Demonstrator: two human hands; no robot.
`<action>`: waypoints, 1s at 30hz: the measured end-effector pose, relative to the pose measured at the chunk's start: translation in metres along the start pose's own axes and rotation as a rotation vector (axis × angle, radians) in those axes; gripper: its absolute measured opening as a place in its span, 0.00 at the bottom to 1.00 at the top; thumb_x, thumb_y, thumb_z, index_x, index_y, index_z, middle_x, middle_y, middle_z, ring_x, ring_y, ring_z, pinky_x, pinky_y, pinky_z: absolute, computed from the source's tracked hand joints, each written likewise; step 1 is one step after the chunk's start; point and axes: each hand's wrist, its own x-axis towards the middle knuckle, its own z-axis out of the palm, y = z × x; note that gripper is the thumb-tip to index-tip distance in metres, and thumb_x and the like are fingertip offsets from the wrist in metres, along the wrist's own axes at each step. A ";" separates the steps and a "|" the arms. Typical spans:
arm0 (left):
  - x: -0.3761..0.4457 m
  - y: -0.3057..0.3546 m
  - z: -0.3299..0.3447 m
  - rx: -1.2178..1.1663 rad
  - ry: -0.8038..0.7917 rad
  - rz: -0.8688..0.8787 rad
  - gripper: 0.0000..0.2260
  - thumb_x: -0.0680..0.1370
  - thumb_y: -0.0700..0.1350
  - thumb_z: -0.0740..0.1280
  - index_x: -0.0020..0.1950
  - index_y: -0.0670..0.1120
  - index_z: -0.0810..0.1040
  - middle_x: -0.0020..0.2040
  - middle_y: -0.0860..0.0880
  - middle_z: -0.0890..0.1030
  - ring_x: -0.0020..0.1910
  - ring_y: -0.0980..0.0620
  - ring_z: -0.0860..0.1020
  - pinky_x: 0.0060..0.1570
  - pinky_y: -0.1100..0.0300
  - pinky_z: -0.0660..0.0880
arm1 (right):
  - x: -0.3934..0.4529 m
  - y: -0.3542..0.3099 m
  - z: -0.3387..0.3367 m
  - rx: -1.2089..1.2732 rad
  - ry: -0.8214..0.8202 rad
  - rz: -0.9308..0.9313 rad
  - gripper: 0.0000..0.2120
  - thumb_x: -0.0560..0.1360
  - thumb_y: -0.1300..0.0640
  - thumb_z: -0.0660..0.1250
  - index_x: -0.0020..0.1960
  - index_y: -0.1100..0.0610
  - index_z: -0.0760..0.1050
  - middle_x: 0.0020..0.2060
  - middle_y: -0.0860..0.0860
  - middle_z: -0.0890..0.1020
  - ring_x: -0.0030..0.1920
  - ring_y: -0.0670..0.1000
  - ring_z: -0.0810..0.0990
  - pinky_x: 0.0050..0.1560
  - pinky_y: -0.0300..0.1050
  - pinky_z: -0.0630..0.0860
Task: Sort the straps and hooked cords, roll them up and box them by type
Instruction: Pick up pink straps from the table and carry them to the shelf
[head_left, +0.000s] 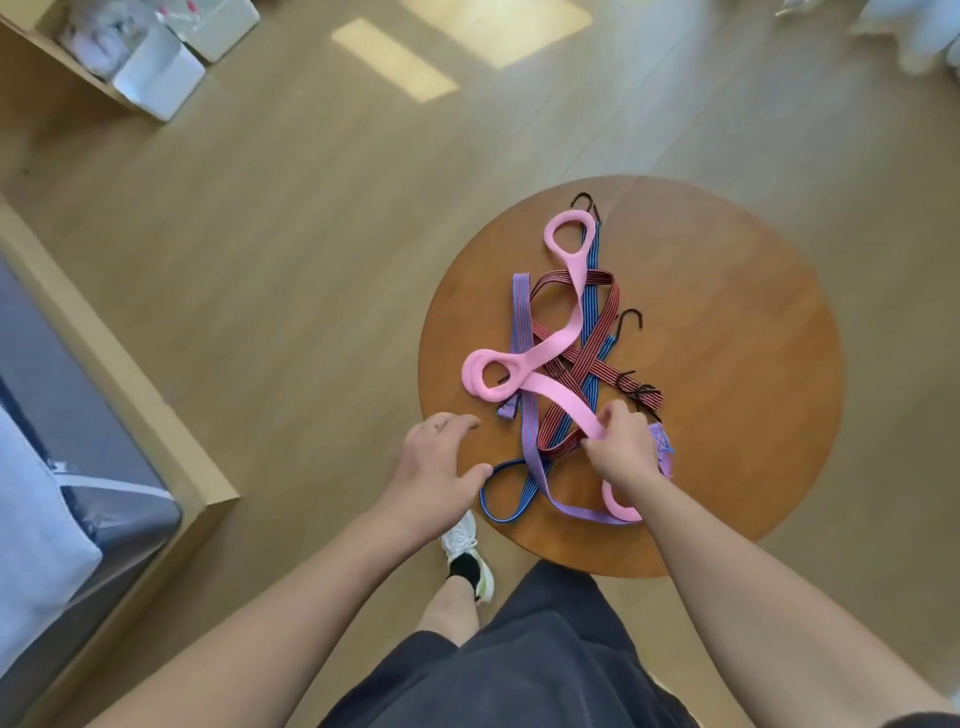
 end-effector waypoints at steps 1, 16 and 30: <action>0.002 0.003 0.000 0.000 -0.004 0.004 0.24 0.79 0.49 0.71 0.74 0.48 0.72 0.72 0.50 0.72 0.72 0.49 0.67 0.65 0.65 0.60 | -0.002 0.000 -0.002 -0.005 -0.004 -0.021 0.12 0.72 0.57 0.72 0.52 0.53 0.71 0.54 0.59 0.76 0.53 0.63 0.78 0.52 0.53 0.74; 0.047 0.069 -0.031 0.036 -0.082 0.250 0.35 0.71 0.42 0.77 0.76 0.51 0.70 0.72 0.52 0.75 0.71 0.51 0.72 0.65 0.66 0.64 | -0.093 -0.082 -0.100 0.678 -0.247 -0.364 0.06 0.74 0.66 0.70 0.51 0.62 0.79 0.37 0.51 0.84 0.34 0.44 0.79 0.37 0.38 0.74; 0.047 0.125 -0.100 -0.443 -0.031 0.385 0.08 0.80 0.38 0.66 0.51 0.49 0.83 0.46 0.48 0.85 0.39 0.56 0.80 0.38 0.65 0.73 | -0.171 -0.092 -0.174 0.914 -0.033 -0.409 0.10 0.77 0.68 0.69 0.59 0.64 0.79 0.39 0.51 0.85 0.40 0.46 0.83 0.40 0.36 0.77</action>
